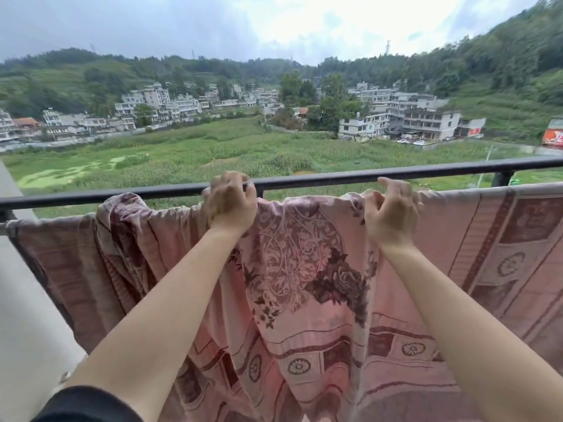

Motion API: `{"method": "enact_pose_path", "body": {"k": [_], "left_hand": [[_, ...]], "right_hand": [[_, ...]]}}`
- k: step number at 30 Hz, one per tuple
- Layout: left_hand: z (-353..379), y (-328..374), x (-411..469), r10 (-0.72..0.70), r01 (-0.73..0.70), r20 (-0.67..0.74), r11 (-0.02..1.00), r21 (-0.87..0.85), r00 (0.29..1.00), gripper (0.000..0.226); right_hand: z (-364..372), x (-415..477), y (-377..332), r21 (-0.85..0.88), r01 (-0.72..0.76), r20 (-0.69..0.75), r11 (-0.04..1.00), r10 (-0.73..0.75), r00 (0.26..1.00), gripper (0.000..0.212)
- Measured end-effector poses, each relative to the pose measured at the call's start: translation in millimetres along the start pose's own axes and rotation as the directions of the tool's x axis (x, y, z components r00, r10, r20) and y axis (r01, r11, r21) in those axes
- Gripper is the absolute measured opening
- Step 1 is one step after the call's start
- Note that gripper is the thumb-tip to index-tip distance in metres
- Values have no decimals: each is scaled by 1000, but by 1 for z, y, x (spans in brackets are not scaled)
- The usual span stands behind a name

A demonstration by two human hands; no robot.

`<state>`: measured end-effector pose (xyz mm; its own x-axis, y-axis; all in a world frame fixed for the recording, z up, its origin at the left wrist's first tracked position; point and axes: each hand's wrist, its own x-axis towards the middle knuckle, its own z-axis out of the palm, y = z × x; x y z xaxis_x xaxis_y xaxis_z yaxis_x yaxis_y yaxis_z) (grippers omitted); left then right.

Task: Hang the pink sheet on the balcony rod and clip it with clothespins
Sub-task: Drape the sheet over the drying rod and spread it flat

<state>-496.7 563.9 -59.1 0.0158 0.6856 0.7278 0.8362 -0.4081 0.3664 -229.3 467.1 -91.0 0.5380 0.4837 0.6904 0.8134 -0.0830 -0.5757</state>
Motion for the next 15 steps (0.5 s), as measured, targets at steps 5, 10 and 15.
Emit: {"method": "enact_pose_path", "body": {"k": [5, 10, 15], "left_hand": [[17, 28, -21, 287, -285, 178, 958, -34, 941, 28], [5, -24, -16, -119, 126, -69, 985, 116, 991, 26], [14, 8, -10, -177, 181, -54, 981, 75, 983, 29]], "right_hand": [[7, -5, -3, -64, 197, 45, 978, -195, 980, 28], [-10, 13, 22, 70, -31, -70, 997, 36, 997, 27], [-18, 15, 40, -94, -40, 26, 995, 43, 999, 30]]}}
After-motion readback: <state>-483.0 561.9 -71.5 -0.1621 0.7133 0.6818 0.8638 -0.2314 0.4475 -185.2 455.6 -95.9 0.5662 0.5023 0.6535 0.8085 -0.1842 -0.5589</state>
